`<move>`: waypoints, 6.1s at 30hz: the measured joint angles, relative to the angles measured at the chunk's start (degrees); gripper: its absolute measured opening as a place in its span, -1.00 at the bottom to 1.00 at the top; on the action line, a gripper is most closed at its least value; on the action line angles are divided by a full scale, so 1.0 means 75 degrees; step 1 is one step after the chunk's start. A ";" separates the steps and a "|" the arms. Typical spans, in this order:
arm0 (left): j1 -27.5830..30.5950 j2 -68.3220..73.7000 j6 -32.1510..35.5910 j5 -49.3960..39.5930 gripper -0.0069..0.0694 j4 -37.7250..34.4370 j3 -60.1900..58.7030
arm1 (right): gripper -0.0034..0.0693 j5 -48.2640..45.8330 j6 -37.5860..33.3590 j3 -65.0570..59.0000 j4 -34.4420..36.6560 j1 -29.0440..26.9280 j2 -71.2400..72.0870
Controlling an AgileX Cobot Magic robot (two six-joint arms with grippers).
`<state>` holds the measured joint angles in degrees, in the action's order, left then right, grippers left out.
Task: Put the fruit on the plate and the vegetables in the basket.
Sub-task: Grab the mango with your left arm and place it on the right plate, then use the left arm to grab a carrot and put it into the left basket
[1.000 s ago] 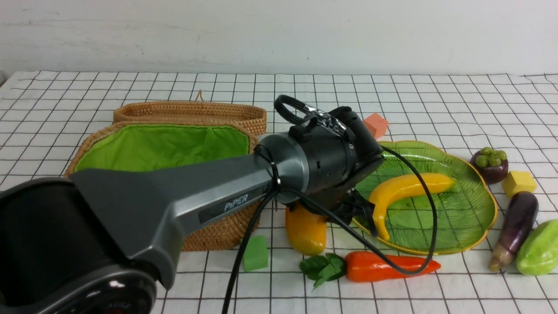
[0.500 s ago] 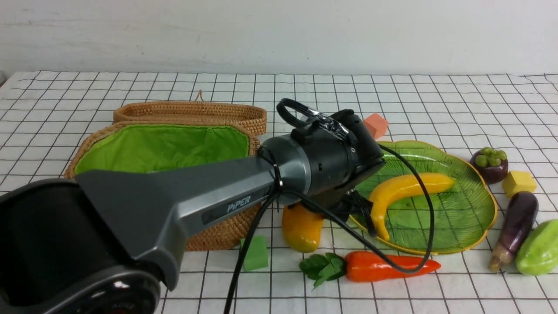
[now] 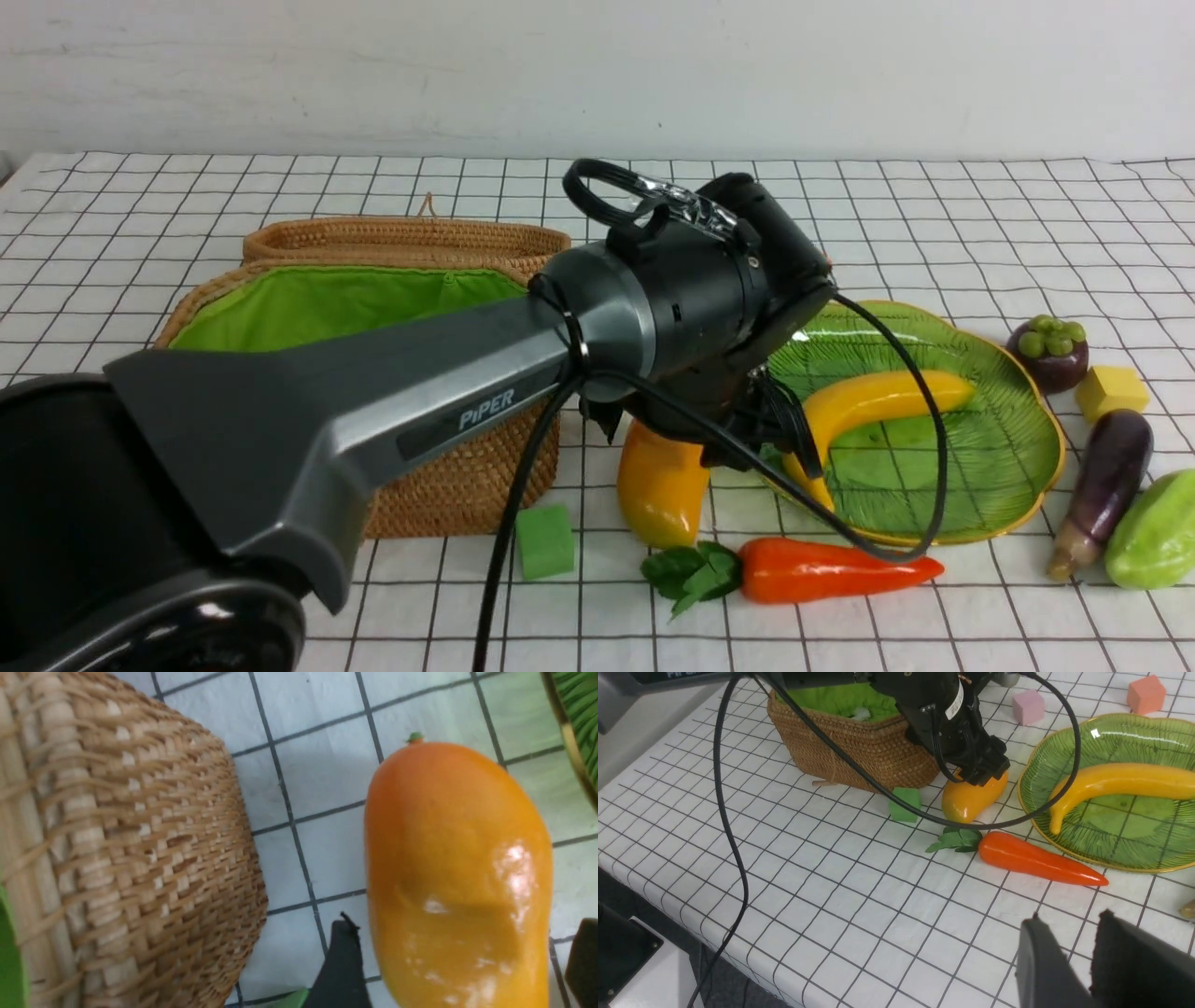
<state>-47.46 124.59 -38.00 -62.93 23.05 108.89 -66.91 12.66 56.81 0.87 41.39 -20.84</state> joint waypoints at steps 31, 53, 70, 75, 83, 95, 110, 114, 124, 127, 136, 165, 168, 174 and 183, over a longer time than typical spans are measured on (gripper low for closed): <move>0.0000 0.0936 0.0031 -0.0069 0.50 0.0284 0.0022 | -0.35 0.0022 -0.0027 0.0000 0.0073 0.0000 0.0000; 0.0000 0.0861 0.6295 0.1759 0.50 -0.4777 0.2285 | -0.34 0.0540 0.0002 0.0000 0.0056 0.0000 0.0000; 0.0000 0.1689 0.6918 0.3253 0.71 -0.4710 0.2316 | -0.31 0.0072 0.2233 0.0000 -0.2216 0.0000 0.0000; 0.0000 0.1485 0.6921 0.2880 0.72 -0.4493 0.2316 | -0.31 0.0028 0.2233 0.0000 -0.2194 0.0000 0.0000; 0.0000 -0.0167 0.6138 -0.0423 0.01 -0.3917 0.2316 | -0.31 0.0028 0.1819 0.0000 -0.1785 0.0000 0.0000; 0.0000 -0.2955 0.7017 -0.1135 -0.84 -0.4225 -0.0844 | -0.29 0.0011 0.0990 0.0000 -0.0895 0.0000 0.0000; -0.0007 -0.1039 0.9801 0.1656 0.61 -0.4515 -0.1803 | -0.28 -0.0359 0.0189 0.0000 0.0393 0.0000 0.0000; -0.0007 -0.0642 1.0266 0.2114 0.65 -0.4522 -0.1803 | -0.27 -0.0385 0.0145 0.0000 0.0588 0.0000 0.0000; -0.0007 -0.0099 1.0433 0.2723 0.32 -0.4467 -0.1803 | -0.26 -0.0407 -0.0021 0.0000 0.0664 0.0000 0.0000; -0.0007 -0.0090 1.0449 0.2687 0.20 -0.4452 -0.1803 | -0.26 -0.0409 -0.0037 0.0000 0.0664 0.0000 0.0000; -0.0044 -0.0309 1.0456 0.1502 0.20 -0.4009 -0.1788 | -0.26 -0.0409 -0.0203 0.0000 0.0749 0.0000 0.0000; 0.3395 -0.3591 1.0607 -0.0689 0.20 -0.0200 -0.2047 | -0.26 0.3136 -0.1789 -0.0016 0.1094 0.0000 -0.1079; 0.3502 -0.3563 1.0627 -0.0573 0.20 -0.0251 -0.2047 | -0.26 0.3351 -0.1797 -0.0016 0.1110 0.0000 -0.1079; 0.3534 -0.3563 1.0633 -0.0451 0.21 -0.0414 -0.2047 | -0.25 0.3429 -0.1797 -0.0016 0.1234 0.0000 -0.1079; 0.3534 -0.3922 1.0433 -0.0496 0.75 -0.0582 -0.2047 | -0.25 0.3437 -0.1797 -0.0016 0.1404 0.0000 -0.1079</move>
<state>-20.95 95.17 40.24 -66.65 18.69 93.54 -41.13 -0.81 56.69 11.40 41.39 -28.93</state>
